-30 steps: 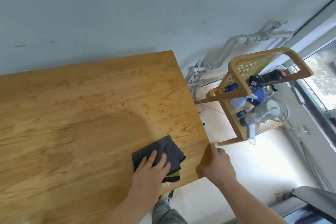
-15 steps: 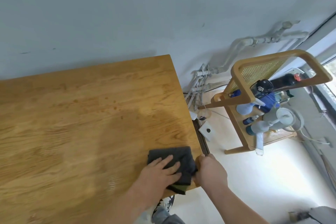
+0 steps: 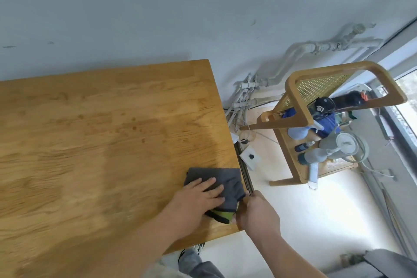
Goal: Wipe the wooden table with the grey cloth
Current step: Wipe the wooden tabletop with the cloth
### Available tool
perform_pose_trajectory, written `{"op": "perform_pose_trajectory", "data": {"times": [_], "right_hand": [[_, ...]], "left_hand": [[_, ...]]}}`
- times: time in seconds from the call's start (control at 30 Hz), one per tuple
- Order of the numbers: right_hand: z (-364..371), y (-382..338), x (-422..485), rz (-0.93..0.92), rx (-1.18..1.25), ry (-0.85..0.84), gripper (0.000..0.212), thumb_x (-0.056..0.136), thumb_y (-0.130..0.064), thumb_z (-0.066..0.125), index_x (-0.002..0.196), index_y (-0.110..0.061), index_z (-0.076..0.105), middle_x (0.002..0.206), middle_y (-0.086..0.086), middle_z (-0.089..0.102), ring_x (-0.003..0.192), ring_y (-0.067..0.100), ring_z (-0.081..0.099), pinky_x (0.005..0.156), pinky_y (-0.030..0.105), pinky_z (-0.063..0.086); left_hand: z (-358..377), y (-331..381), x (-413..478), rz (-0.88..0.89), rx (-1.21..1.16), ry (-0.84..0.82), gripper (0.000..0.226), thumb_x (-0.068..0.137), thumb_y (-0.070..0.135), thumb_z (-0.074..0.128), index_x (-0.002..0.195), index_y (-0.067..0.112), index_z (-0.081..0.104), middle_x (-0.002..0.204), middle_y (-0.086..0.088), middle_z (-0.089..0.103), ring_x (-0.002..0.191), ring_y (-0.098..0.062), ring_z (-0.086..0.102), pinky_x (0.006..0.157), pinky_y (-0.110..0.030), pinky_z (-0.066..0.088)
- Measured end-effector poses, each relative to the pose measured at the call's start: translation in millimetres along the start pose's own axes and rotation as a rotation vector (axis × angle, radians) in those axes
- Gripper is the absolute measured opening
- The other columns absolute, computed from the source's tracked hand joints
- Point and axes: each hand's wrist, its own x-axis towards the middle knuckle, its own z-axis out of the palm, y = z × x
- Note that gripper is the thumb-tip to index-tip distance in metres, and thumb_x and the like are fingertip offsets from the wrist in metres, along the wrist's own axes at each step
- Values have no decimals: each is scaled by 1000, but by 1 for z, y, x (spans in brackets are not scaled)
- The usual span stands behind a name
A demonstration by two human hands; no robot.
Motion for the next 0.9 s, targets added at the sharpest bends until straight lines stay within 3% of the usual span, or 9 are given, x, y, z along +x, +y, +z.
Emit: {"op": "perform_pose_trajectory", "data": {"times": [0.13, 0.27, 0.33, 0.43, 0.53, 0.6, 0.67, 0.77, 0.9], "right_hand": [[-2, -1, 1, 30, 47, -58, 44, 83, -38, 75, 122, -25, 60, 107, -7, 51, 97, 20, 63, 79, 36, 56], [-4, -4, -1, 38, 43, -68, 47, 80, -37, 78, 122, -25, 61, 109, -6, 51, 100, 21, 63, 81, 38, 58], [-4, -1, -3, 40, 71, -66, 44, 79, -38, 78, 118, -26, 62, 107, -6, 51, 100, 21, 63, 81, 38, 57], [-2, 3, -5, 44, 90, -23, 29, 85, -32, 70, 113, -29, 67, 100, -7, 48, 95, 20, 62, 81, 36, 57], [0, 8, -5, 69, 162, -71, 62, 82, -37, 77, 141, -37, 57, 109, -8, 52, 102, 18, 59, 80, 34, 51], [-4, 8, -7, 101, 244, -105, 79, 80, -40, 82, 151, -38, 47, 115, -9, 54, 109, 16, 58, 83, 34, 49], [-5, 7, -10, 129, 310, -120, 81, 80, -38, 84, 152, -38, 46, 119, -8, 54, 104, 13, 55, 83, 33, 47], [-4, 10, -13, 115, 424, -102, 72, 83, -28, 83, 148, -30, 52, 120, -5, 55, 97, 10, 54, 81, 27, 44], [-19, 17, -12, 94, 575, -70, 52, 82, 5, 67, 130, -17, 69, 88, -14, 64, 75, 2, 60, 64, 15, 51]], "left_hand": [[-29, -44, 15, -142, -13, 59, 69, 99, 5, 49, 155, 41, 31, 168, 17, 10, 156, -10, 0, 126, -38, 0], [-32, -20, 37, -397, -196, 222, 68, 98, 3, 50, 156, 36, 33, 169, 10, 14, 157, -18, 3, 128, -43, 8], [-16, 9, 34, -359, -155, 195, 68, 98, 5, 50, 157, 33, 29, 170, 7, 12, 157, -23, 2, 127, -44, 8], [7, 27, 8, -141, -8, 71, 69, 99, 7, 48, 158, 34, 22, 171, 9, 7, 157, -20, -4, 126, -41, 0], [4, -5, -5, -7, 42, -12, 70, 99, 3, 48, 156, 38, 27, 169, 14, 9, 156, -12, -4, 124, -37, -4], [-7, -25, -4, -66, 46, -6, 70, 99, 3, 49, 155, 41, 31, 168, 16, 11, 156, -10, -1, 125, -39, -1], [-11, -27, -3, -228, -58, 115, 70, 99, 3, 50, 154, 41, 33, 168, 16, 14, 156, -10, 2, 127, -39, 2], [-2, 15, -4, -358, -143, 203, 69, 98, 5, 52, 156, 37, 31, 169, 13, 14, 157, -17, 2, 128, -42, 6], [23, 47, -17, -70, -11, 13, 60, 104, 18, 49, 157, 34, 27, 170, 10, 10, 157, -20, -2, 125, -43, -1]]}}
